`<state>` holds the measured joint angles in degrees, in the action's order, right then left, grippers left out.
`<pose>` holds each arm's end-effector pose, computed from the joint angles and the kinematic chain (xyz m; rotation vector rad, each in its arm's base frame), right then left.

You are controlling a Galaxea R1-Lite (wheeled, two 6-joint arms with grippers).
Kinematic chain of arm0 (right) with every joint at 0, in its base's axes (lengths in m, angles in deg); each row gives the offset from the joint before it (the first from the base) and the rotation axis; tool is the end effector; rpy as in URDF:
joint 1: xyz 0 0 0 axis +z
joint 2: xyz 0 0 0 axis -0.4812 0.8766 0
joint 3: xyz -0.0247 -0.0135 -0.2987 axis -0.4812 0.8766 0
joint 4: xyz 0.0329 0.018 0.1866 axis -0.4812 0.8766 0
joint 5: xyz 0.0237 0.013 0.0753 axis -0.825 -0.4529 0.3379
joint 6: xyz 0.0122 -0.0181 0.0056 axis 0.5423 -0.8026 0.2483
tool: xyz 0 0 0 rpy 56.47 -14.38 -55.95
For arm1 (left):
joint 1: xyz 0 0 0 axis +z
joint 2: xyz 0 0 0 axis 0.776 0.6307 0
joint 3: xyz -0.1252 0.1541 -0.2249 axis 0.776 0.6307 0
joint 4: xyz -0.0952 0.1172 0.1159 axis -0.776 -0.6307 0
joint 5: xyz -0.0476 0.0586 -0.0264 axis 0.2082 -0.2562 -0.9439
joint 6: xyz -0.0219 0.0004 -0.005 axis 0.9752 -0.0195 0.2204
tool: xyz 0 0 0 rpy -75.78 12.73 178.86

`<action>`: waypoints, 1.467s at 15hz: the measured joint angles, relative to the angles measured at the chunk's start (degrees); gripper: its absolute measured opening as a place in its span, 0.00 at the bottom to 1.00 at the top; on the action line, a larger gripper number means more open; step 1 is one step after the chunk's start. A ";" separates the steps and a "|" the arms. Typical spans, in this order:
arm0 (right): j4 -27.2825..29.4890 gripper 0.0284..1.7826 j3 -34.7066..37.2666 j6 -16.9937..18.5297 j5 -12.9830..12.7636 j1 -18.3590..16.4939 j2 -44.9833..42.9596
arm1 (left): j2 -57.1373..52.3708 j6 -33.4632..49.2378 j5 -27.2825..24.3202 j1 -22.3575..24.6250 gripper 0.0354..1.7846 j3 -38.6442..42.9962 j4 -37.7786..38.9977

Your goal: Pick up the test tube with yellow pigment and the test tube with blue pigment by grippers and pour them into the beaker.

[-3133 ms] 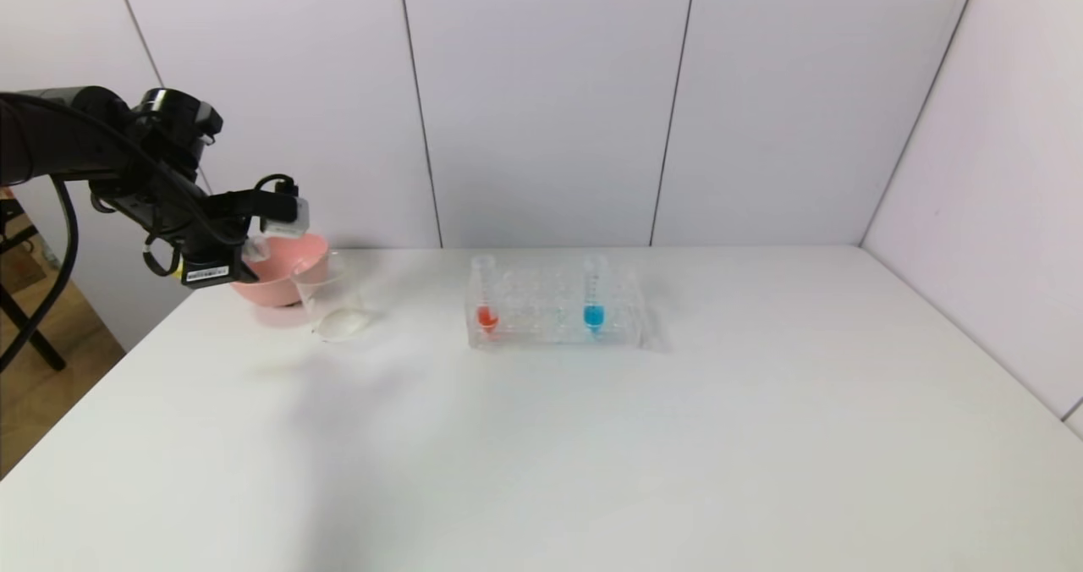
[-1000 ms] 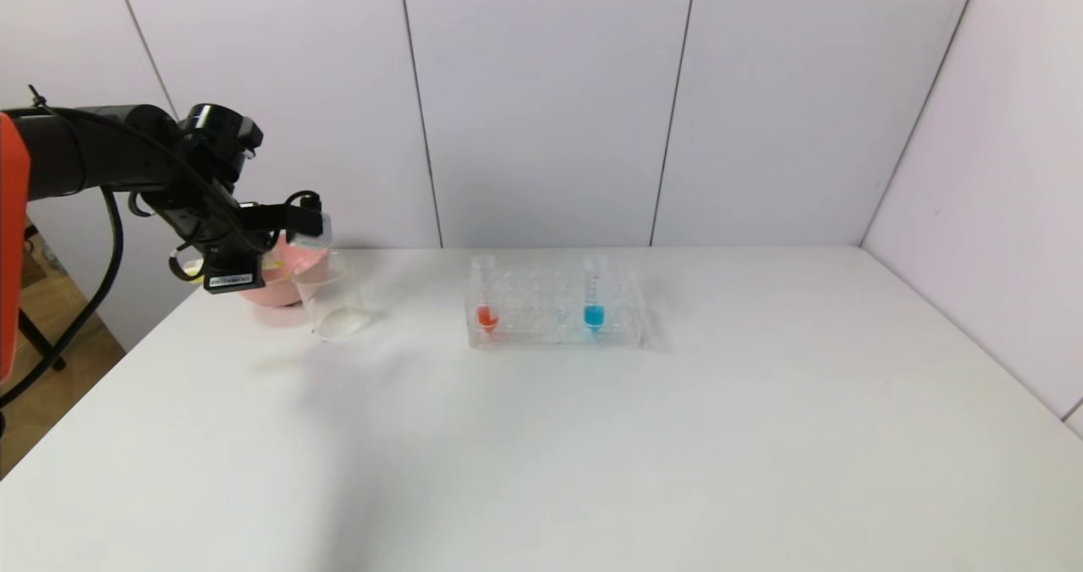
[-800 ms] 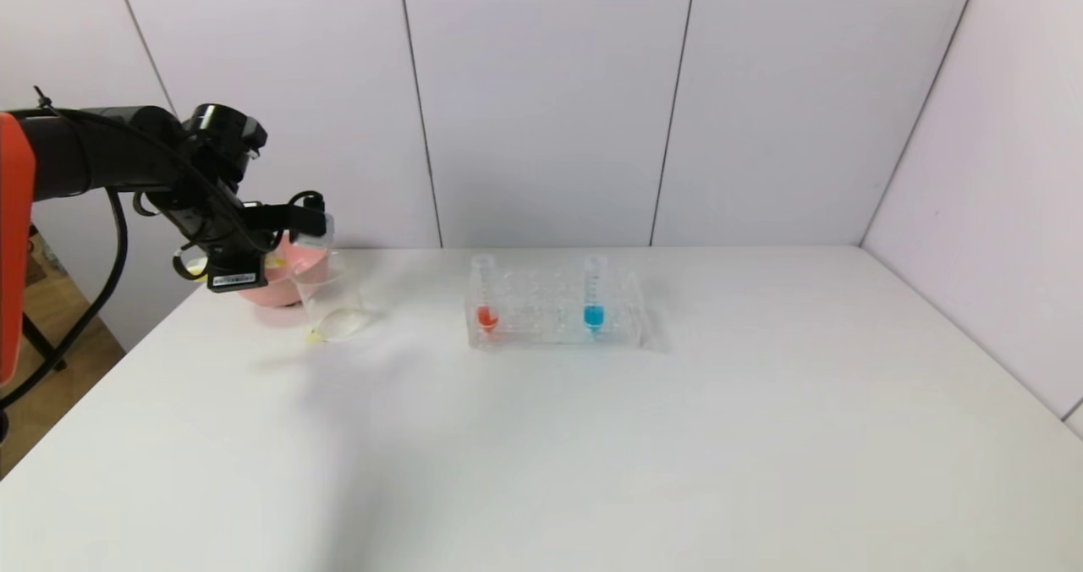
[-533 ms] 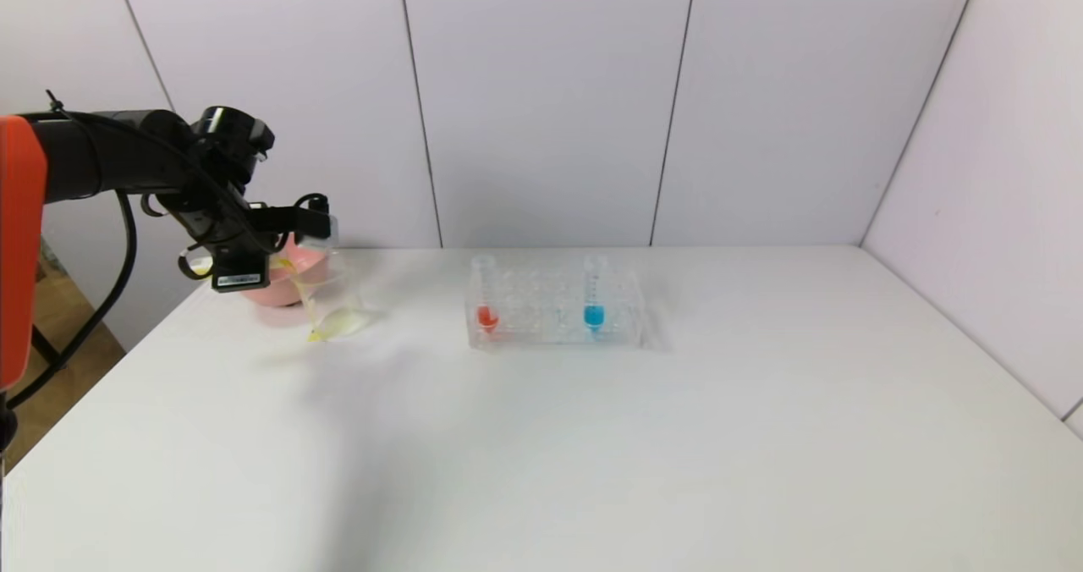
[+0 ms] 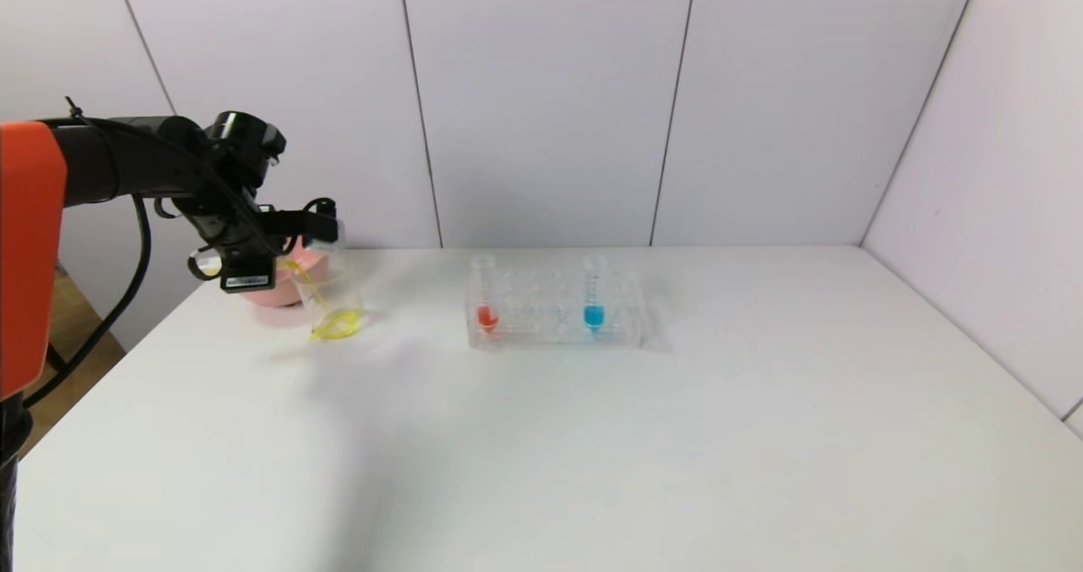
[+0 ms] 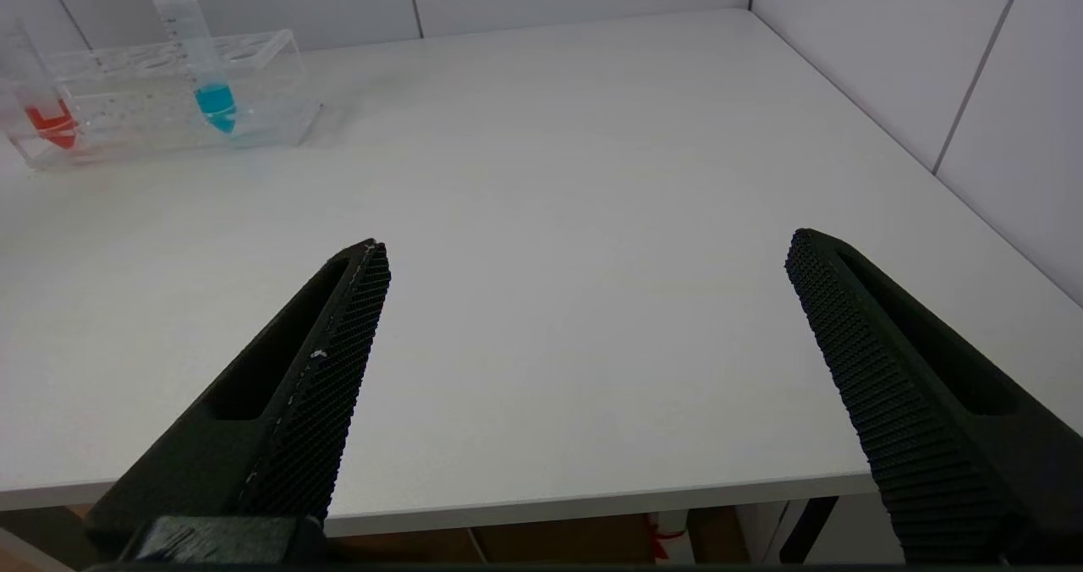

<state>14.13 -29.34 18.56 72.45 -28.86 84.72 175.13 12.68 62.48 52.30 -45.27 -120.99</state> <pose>-0.0226 -0.0009 0.0770 0.0953 -0.0148 -0.0403 0.4275 0.0161 0.2029 1.3384 0.9367 -0.3886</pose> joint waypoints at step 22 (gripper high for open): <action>-0.01 0.96 0.00 0.00 -0.02 0.00 0.00 | -0.06 -0.32 3.69 -1.48 0.29 0.00 0.62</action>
<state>14.12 -29.34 18.56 72.42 -28.86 84.72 175.07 12.36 66.17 50.82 -45.27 -120.37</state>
